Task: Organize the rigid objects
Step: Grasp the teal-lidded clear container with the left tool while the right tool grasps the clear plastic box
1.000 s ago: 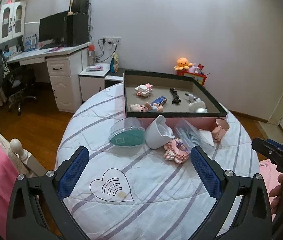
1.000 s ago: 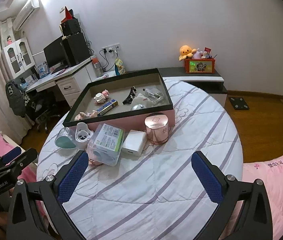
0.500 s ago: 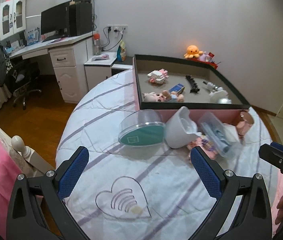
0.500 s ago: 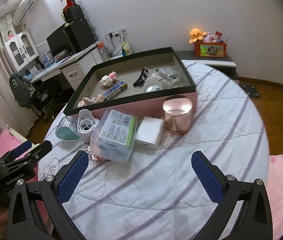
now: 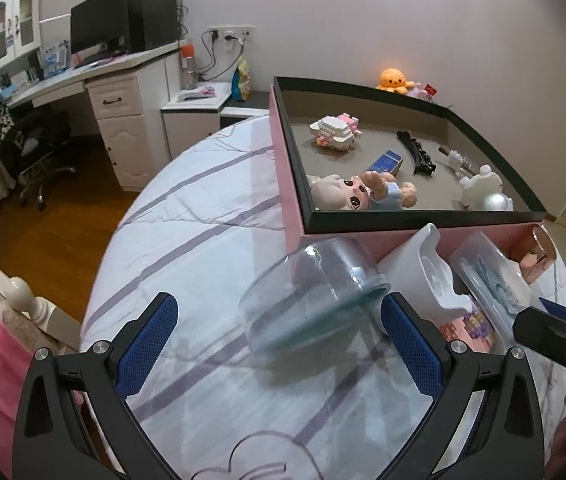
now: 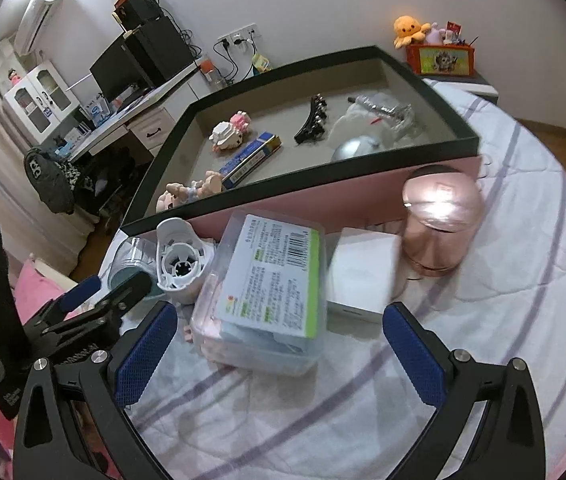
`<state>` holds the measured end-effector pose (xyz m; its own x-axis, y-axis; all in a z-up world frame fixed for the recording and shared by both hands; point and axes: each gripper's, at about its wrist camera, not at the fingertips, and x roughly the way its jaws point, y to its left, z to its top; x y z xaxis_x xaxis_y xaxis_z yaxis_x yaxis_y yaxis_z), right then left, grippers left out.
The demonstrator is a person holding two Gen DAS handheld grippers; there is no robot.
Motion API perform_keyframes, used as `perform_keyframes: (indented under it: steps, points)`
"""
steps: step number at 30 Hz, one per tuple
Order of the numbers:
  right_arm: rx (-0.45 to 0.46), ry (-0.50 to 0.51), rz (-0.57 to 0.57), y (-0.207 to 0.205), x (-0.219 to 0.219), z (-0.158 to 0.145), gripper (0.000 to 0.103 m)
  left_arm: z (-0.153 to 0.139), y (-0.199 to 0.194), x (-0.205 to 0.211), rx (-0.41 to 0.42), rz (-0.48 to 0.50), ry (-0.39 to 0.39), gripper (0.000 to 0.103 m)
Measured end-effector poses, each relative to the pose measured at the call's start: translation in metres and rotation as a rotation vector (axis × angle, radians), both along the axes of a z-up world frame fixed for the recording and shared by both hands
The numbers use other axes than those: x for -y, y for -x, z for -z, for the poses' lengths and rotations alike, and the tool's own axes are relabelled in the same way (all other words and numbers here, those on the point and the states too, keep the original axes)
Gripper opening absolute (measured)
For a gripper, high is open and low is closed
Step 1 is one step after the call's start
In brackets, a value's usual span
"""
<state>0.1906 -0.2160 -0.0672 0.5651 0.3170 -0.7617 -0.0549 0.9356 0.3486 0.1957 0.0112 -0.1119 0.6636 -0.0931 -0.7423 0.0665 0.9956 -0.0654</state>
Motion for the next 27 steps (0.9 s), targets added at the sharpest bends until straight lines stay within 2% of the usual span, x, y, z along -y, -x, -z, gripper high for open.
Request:
perform_keyframes:
  steps: [3,5,6,7,8,9,10,15,19,25,27]
  points:
    - [0.012,0.005,0.016,-0.003,-0.001,0.000,0.103,0.006,-0.006,0.002,-0.006,-0.006,-0.004,0.102]
    - [0.014,0.005,0.019,-0.005,-0.001,-0.001,0.102,0.011,-0.011,-0.001,-0.023,-0.010,0.006,0.098]
    - [0.016,0.016,0.015,-0.005,-0.002,-0.002,0.099,0.013,-0.013,-0.002,-0.036,-0.003,0.022,0.090]
    - [0.019,0.022,0.004,-0.005,-0.004,-0.002,0.091,0.015,-0.014,-0.002,-0.047,0.001,0.028,0.081]
    - [0.019,0.023,-0.004,-0.006,-0.006,-0.003,0.086,0.015,-0.013,-0.001,-0.046,0.003,0.019,0.077]
    - [0.022,0.024,-0.013,-0.005,-0.008,-0.004,0.073,0.015,-0.012,0.000,-0.040,0.012,0.019,0.070]
    - [0.018,0.015,-0.025,-0.004,-0.010,-0.004,0.069,0.014,-0.011,0.001,-0.037,0.026,0.024,0.063]
    - [0.010,0.006,-0.062,-0.003,-0.018,-0.001,0.068,0.013,-0.003,0.002,-0.033,0.054,0.025,0.042]
    - [-0.025,-0.026,-0.051,-0.010,-0.018,0.012,0.066,0.012,-0.001,-0.001,-0.033,0.057,0.040,0.039]
    - [-0.005,-0.088,-0.024,-0.011,-0.011,0.006,0.066,0.011,-0.004,-0.003,-0.035,0.057,0.026,0.040]
    - [-0.002,-0.089,-0.032,-0.014,-0.012,0.007,0.066,0.012,-0.007,-0.003,-0.041,0.067,0.044,0.039]
